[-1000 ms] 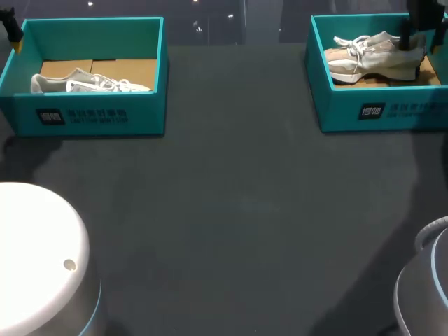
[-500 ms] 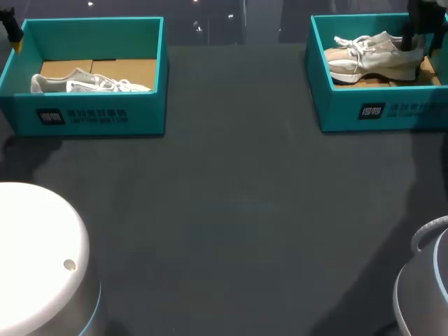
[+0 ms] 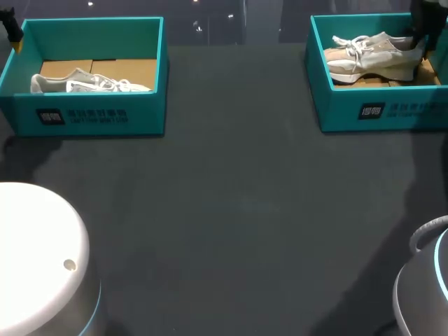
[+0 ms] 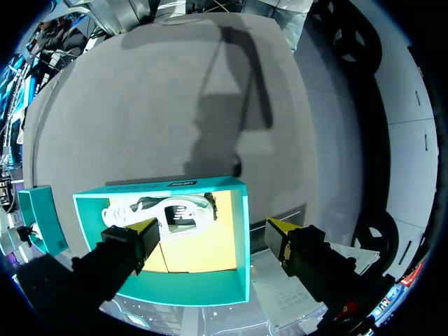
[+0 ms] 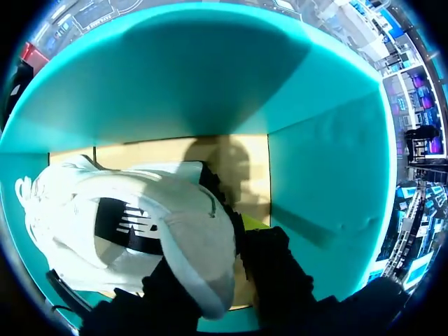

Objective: Take the shoe out of the shoebox, open the shoe tongue, remove and reinsert the insole, then place the shoe into the shoebox

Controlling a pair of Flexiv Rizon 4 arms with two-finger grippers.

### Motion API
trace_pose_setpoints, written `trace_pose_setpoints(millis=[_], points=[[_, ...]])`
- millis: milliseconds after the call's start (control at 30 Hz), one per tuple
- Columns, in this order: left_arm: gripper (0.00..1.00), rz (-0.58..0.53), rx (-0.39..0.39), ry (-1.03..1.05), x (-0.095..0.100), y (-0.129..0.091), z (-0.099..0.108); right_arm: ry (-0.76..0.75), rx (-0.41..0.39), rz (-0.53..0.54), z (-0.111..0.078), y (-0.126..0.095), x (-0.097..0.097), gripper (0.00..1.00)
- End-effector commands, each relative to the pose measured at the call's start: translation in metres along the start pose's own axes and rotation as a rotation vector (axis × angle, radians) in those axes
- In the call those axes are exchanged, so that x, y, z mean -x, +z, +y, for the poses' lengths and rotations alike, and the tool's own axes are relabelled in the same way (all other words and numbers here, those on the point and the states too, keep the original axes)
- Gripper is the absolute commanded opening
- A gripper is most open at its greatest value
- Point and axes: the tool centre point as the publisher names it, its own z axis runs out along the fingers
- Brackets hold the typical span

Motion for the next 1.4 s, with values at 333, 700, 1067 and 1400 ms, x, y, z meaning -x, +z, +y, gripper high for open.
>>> trace_pose_setpoints(millis=[333, 700, 1067, 1400], points=[[1.0, 0.002, 0.003, 0.001, 0.0, 0.0, -0.002, 0.003, 0.011, 0.0, 0.002, -0.024, -0.002, 0.0], [1.0, 0.002, 0.003, 0.001, 0.0, 0.0, -0.002, 0.011, 0.016, -0.012, -0.006, -0.038, 0.009, 0.0], [1.0, 0.002, 0.003, 0.001, 0.0, 0.0, -0.002, 0.017, 0.036, -0.012, -0.009, -0.068, 0.018, 0.0], [1.0, 0.002, 0.003, 0.001, 0.0, 0.0, -0.002, 0.005, 0.04, -0.003, -0.02, -0.107, 0.027, 0.0]])
